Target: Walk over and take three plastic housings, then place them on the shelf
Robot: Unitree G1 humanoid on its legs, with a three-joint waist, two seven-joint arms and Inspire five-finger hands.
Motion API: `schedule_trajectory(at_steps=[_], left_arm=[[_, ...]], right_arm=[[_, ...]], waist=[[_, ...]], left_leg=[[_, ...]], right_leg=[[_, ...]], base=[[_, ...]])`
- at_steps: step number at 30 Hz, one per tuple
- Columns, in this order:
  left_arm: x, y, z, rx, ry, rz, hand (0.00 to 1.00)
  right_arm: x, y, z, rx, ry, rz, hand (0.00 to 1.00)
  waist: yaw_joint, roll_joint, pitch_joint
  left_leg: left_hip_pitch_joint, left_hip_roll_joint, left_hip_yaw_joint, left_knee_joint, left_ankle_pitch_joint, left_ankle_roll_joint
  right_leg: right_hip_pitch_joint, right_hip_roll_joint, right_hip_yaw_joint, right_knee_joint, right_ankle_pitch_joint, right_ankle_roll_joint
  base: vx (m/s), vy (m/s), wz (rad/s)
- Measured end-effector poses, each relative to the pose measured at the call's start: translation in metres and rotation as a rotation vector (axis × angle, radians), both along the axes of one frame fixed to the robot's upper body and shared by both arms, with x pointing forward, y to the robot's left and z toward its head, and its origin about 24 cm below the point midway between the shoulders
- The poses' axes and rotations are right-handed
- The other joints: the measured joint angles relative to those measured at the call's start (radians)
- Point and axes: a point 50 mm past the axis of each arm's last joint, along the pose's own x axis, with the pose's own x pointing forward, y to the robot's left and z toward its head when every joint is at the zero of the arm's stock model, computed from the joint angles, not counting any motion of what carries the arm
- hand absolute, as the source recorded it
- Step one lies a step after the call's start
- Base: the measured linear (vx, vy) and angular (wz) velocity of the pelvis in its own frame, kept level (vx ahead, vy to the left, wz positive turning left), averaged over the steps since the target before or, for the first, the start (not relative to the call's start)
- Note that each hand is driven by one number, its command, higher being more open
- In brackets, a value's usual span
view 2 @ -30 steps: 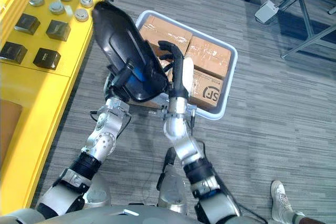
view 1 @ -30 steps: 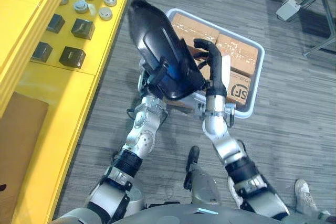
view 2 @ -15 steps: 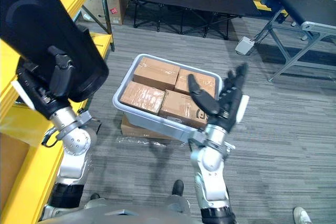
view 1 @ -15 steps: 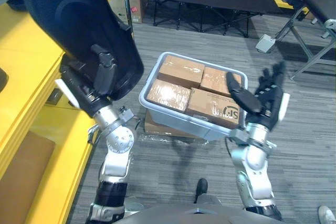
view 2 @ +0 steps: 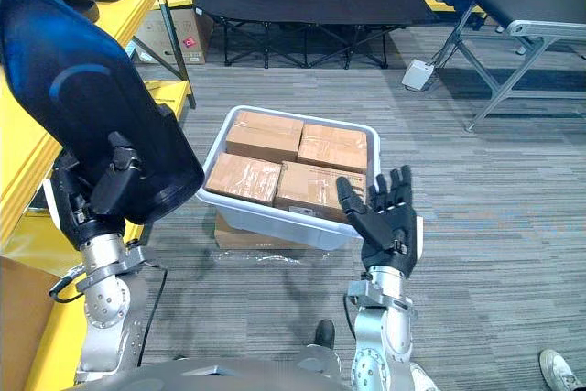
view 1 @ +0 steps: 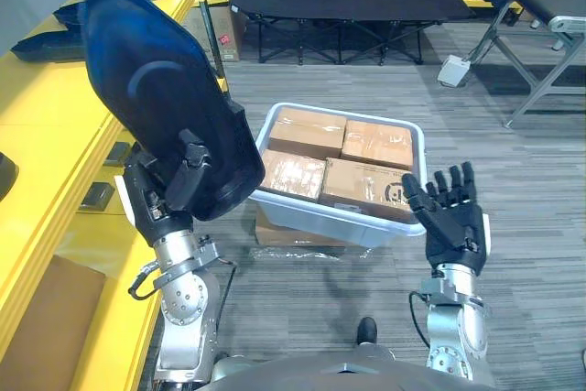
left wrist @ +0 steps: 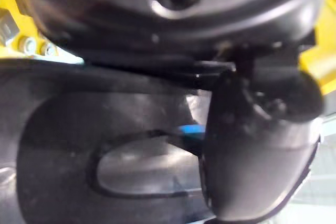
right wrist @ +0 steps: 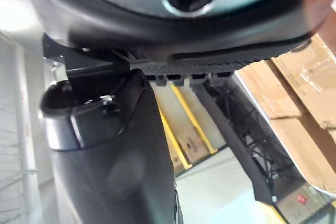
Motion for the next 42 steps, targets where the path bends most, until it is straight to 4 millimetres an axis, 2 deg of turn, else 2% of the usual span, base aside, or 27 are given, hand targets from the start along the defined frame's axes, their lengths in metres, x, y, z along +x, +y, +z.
schedule_trajectory(at_steps=[2, 6, 8, 11, 12, 14, 16, 20, 23, 24, 25, 27, 30, 31, 33, 34, 37, 38, 39, 40, 41, 42], left_arm=[[-0.001, 0.000, 0.005, 0.007, -0.021, -0.006, 0.00], [-0.003, 0.001, 0.005, 0.022, -0.017, -0.002, 0.00], [-0.009, 0.008, 0.005, 0.038, -0.006, 0.021, 0.00], [-0.029, 0.031, 0.006, 0.078, 0.020, 0.124, 0.00], [-0.031, 0.033, 0.006, 0.080, 0.022, 0.133, 0.00], [-0.043, 0.045, 0.006, 0.081, 0.036, 0.199, 0.00], [-0.049, 0.049, 0.004, 0.063, 0.048, 0.217, 0.00], [-0.051, 0.048, 0.000, 0.036, 0.060, 0.181, 0.00], [-0.042, 0.039, 0.004, 0.061, 0.031, 0.087, 0.00], [-0.040, 0.036, 0.005, 0.065, 0.024, 0.055, 0.00], [-0.041, 0.036, 0.004, 0.061, 0.028, 0.042, 0.00], [-0.046, 0.038, 0.000, 0.031, 0.045, 0.048, 0.00], [-0.051, 0.041, -0.004, 0.037, 0.072, 0.063, 0.00], [-0.051, 0.041, -0.003, 0.038, 0.072, 0.063, 0.00], [-0.050, 0.040, -0.003, 0.040, 0.066, 0.065, 0.00], [-0.050, 0.040, -0.003, 0.038, 0.069, 0.068, 0.00], [-0.050, 0.040, -0.003, 0.044, 0.071, 0.067, 0.00], [-0.050, 0.041, -0.003, 0.049, 0.073, 0.065, 0.00], [-0.050, 0.042, -0.002, 0.071, 0.076, 0.053, 0.00], [-0.049, 0.043, -0.001, 0.094, 0.076, 0.038, 0.00], [-0.048, 0.042, -0.001, 0.096, 0.076, 0.037, 0.00], [-0.049, 0.042, -0.001, 0.116, 0.086, 0.048, 0.00]], right_arm=[[0.010, 0.012, 0.001, -0.006, -0.003, 0.067, 1.00], [0.031, 0.044, -0.001, 0.021, 0.003, 0.293, 1.00], [0.036, 0.055, -0.002, 0.019, -0.001, 0.359, 1.00], [0.042, 0.069, 0.004, 0.001, -0.031, 0.448, 1.00], [0.043, 0.070, 0.005, -0.001, -0.036, 0.453, 1.00], [0.049, 0.073, 0.013, -0.024, -0.075, 0.487, 1.00], [0.054, 0.076, 0.018, -0.040, -0.096, 0.508, 1.00], [0.056, 0.078, 0.020, -0.052, -0.092, 0.522, 1.00], [0.055, 0.070, 0.015, -0.074, -0.059, 0.478, 1.00], [0.054, 0.065, 0.012, -0.102, -0.036, 0.458, 1.00], [0.052, 0.063, 0.009, -0.133, -0.018, 0.454, 1.00], [0.050, 0.063, 0.007, -0.131, -0.011, 0.455, 1.00], [0.050, 0.063, 0.009, -0.126, -0.027, 0.459, 1.00], [0.051, 0.064, 0.009, -0.125, -0.031, 0.459, 1.00], [0.056, 0.065, 0.015, -0.131, -0.060, 0.460, 1.00], [0.058, 0.067, 0.018, -0.136, -0.074, 0.464, 1.00], [0.061, 0.068, 0.021, -0.177, -0.094, 0.462, 1.00], [0.061, 0.068, 0.021, -0.179, -0.097, 0.458, 1.00], [0.059, 0.068, 0.021, -0.189, -0.101, 0.447, 1.00], [0.055, 0.064, 0.020, -0.198, -0.111, 0.429, 1.00], [0.054, 0.061, 0.020, -0.207, -0.120, 0.421, 1.00], [0.053, 0.061, 0.018, -0.215, -0.115, 0.422, 1.00]], waist=[[0.006, 0.006, -0.002], [0.064, 0.028, -0.013], [0.098, 0.030, -0.014], [0.153, 0.025, -0.015], [0.157, 0.025, -0.015], [0.185, 0.025, -0.015], [0.196, 0.025, -0.015], [0.188, 0.024, -0.016], [0.172, 0.021, -0.013], [0.173, 0.026, -0.008], [0.189, 0.033, 0.000], [0.196, 0.040, 0.007], [0.203, 0.027, 0.016], [0.206, 0.022, 0.021], [0.206, 0.011, 0.063], [0.212, 0.012, 0.083], [0.220, 0.004, 0.090], [0.221, -0.005, 0.093], [0.220, -0.023, 0.090], [0.207, -0.032, 0.084], [0.203, -0.023, 0.088], [0.195, -0.015, 0.080]], left_leg=[[-0.017, 0.000, -0.021, 0.012, 0.000, -0.001], [-0.060, -0.001, -0.118, 0.033, 0.003, 0.000], [-0.074, -0.004, -0.160, 0.035, 0.006, 0.002], [-0.087, -0.025, -0.223, 0.031, 0.010, 0.010], [-0.088, -0.027, -0.226, 0.031, 0.011, 0.011], [-0.090, -0.032, -0.240, 0.030, 0.014, 0.012], [-0.090, -0.032, -0.243, 0.030, 0.014, 0.013], [-0.119, -0.036, -0.275, 0.038, 0.025, 0.022], [-0.203, -0.059, -0.270, 0.064, 0.084, 0.051], [-0.210, -0.063, -0.263, 0.057, 0.103, 0.052], [-0.196, -0.066, -0.263, 0.043, 0.116, 0.054], [-0.167, -0.068, -0.258, 0.010, 0.129, 0.054], [-0.166, -0.075, -0.225, 0.015, 0.130, 0.063], [-0.178, -0.078, -0.218, 0.032, 0.124, 0.071], [-0.232, -0.087, -0.197, 0.157, 0.072, 0.089], [-0.261, -0.089, -0.195, 0.243, 0.027, 0.097], [-0.326, -0.107, -0.177, 0.411, -0.073, 0.121], [-0.333, -0.113, -0.165, 0.438, -0.090, 0.135], [-0.331, -0.136, -0.111, 0.481, -0.122, 0.181], [-0.327, -0.158, -0.093, 0.495, -0.163, 0.185], [-0.324, -0.167, -0.107, 0.503, -0.174, 0.187], [-0.305, -0.183, -0.131, 0.469, -0.174, 0.200]], right_leg=[[0.003, -0.002, -0.019, 0.000, 0.001, 0.000], [0.050, -0.004, -0.124, 0.000, 0.002, 0.000], [0.074, -0.005, -0.174, 0.000, 0.000, 0.002], [0.117, -0.021, -0.242, 0.000, -0.021, 0.019], [0.120, -0.022, -0.246, 0.000, -0.024, 0.021], [0.130, -0.025, -0.259, 0.000, -0.027, 0.021], [0.133, -0.025, -0.263, 0.000, -0.030, 0.020], [0.158, -0.025, -0.317, 0.000, -0.057, 0.019], [0.182, -0.029, -0.422, 0.001, -0.075, 0.026], [0.200, -0.031, -0.456, 0.014, -0.079, 0.028], [0.216, -0.034, -0.472, 0.031, -0.092, 0.029], [0.227, -0.047, -0.477, 0.067, -0.123, 0.030], [0.212, -0.082, -0.470, 0.135, -0.169, 0.043], [0.204, -0.093, -0.468, 0.154, -0.176, 0.045], [0.183, -0.135, -0.457, 0.238, -0.210, 0.054], [0.179, -0.155, -0.448, 0.282, -0.228, 0.058], [0.198, -0.201, -0.446, 0.339, -0.271, 0.088], [0.208, -0.206, -0.443, 0.333, -0.278, 0.089], [0.242, -0.219, -0.442, 0.301, -0.283, 0.087], [0.262, -0.227, -0.411, 0.333, -0.277, 0.001], [0.243, -0.244, -0.375, 0.405, -0.259, -0.089], [0.157, -0.268, -0.254, 0.543, -0.125, -0.142]], base=[[0.01, 0.008, 0.29], [0.02, 0.008, 0.60], [0.01, 0.014, 0.67], [0.01, 0.021, 0.56], [0.01, 0.023, 0.47], [0.01, 0.028, 0.18], [0.00, 0.011, 0.03], [-0.01, 0.007, 0.38], [0.01, 0.006, 1.09], [0.01, 0.012, 0.96], [0.01, 0.009, 0.72], [-0.01, 0.000, 0.25], [-0.03, 0.014, 0.08], [-0.04, 0.061, 0.12], [-0.06, 0.097, 0.09], [-0.05, 0.130, 0.08], [-0.03, 0.154, 0.24], [0.01, 0.257, 0.51], [0.05, 0.214, 0.73], [0.14, 0.266, 0.86], [0.14, 0.213, 0.89], [0.24, 0.311, 0.72]])
